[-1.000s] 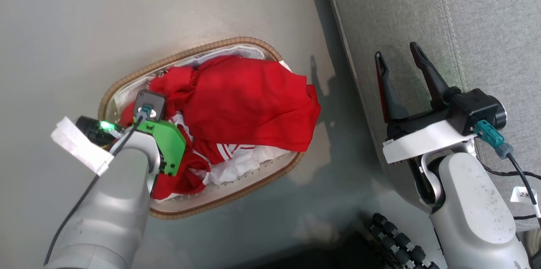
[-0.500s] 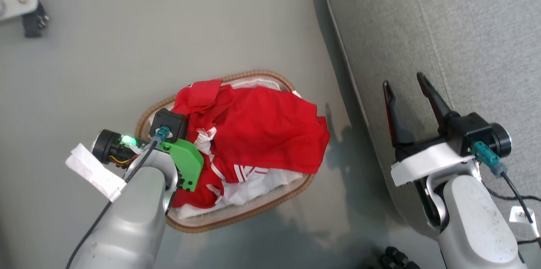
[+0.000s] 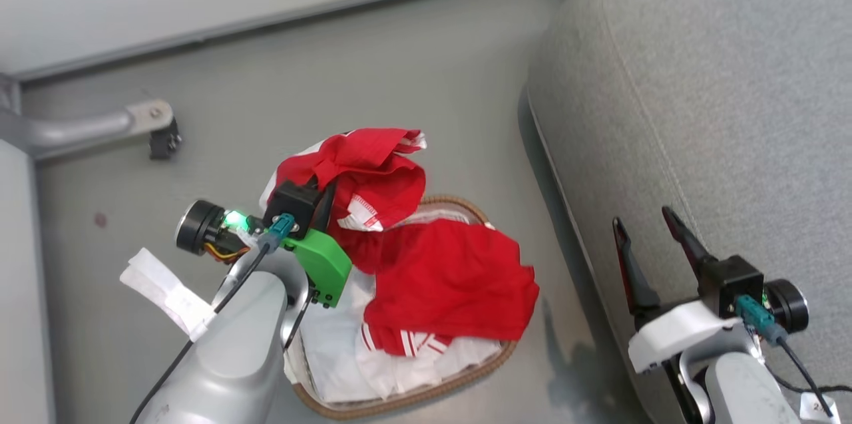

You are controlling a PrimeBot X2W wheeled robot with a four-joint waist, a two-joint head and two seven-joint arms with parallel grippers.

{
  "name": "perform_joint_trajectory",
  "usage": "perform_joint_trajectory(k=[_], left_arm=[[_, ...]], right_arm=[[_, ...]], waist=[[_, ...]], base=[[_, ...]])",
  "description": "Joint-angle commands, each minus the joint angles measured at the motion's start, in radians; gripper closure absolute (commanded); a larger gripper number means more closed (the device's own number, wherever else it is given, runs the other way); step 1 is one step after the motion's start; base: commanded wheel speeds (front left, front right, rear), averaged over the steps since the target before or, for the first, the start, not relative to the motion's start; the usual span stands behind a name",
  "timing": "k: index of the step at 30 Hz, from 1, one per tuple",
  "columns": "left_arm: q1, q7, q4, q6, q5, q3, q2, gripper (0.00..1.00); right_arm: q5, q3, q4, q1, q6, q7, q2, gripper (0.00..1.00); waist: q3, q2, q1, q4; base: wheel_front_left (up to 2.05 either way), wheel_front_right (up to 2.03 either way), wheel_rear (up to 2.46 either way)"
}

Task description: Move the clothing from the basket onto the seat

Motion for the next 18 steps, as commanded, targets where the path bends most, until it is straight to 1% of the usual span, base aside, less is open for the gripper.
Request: perform_joint_trajectory(k=[1,3,10,13,18], left_arm=[[0.000,-0.001,-0.018,-0.003,-0.006,-0.008,0.004,1.00],[-0.023,-0.001,-0.040,-0.004,0.006,-0.023,0.012,1.00],[-0.102,0.014,-0.114,-0.007,-0.006,-0.065,0.031,1.00],[-0.143,0.033,-0.148,-0.008,-0.030,-0.070,0.040,1.00],[-0.212,0.079,-0.209,-0.008,-0.061,-0.108,0.075,1.00]], right_arm=[[-0.008,-0.003,0.003,0.026,0.000,-0.005,-0.004,0.00],[-0.012,-0.001,0.001,0.044,0.000,-0.005,-0.004,0.00],[-0.014,0.019,0.006,0.080,0.000,-0.005,-0.004,0.00],[-0.016,0.034,0.003,0.080,0.000,-0.005,-0.004,0.00],[-0.023,0.069,-0.002,0.057,0.000,-0.005,-0.004,0.00]], waist=[[-0.146,0.0000,0.0001,0.043],[-0.177,0.0000,0.0001,0.045],[-0.272,0.0000,0.0001,0.040],[-0.294,0.0000,0.0001,0.037],[-0.315,0.0000,0.0001,0.036]], base=[[0.00,0.00,0.00],[0.00,0.00,0.00],[0.00,0.00,0.00],[0.00,0.00,0.00],[0.00,0.00,0.00]])
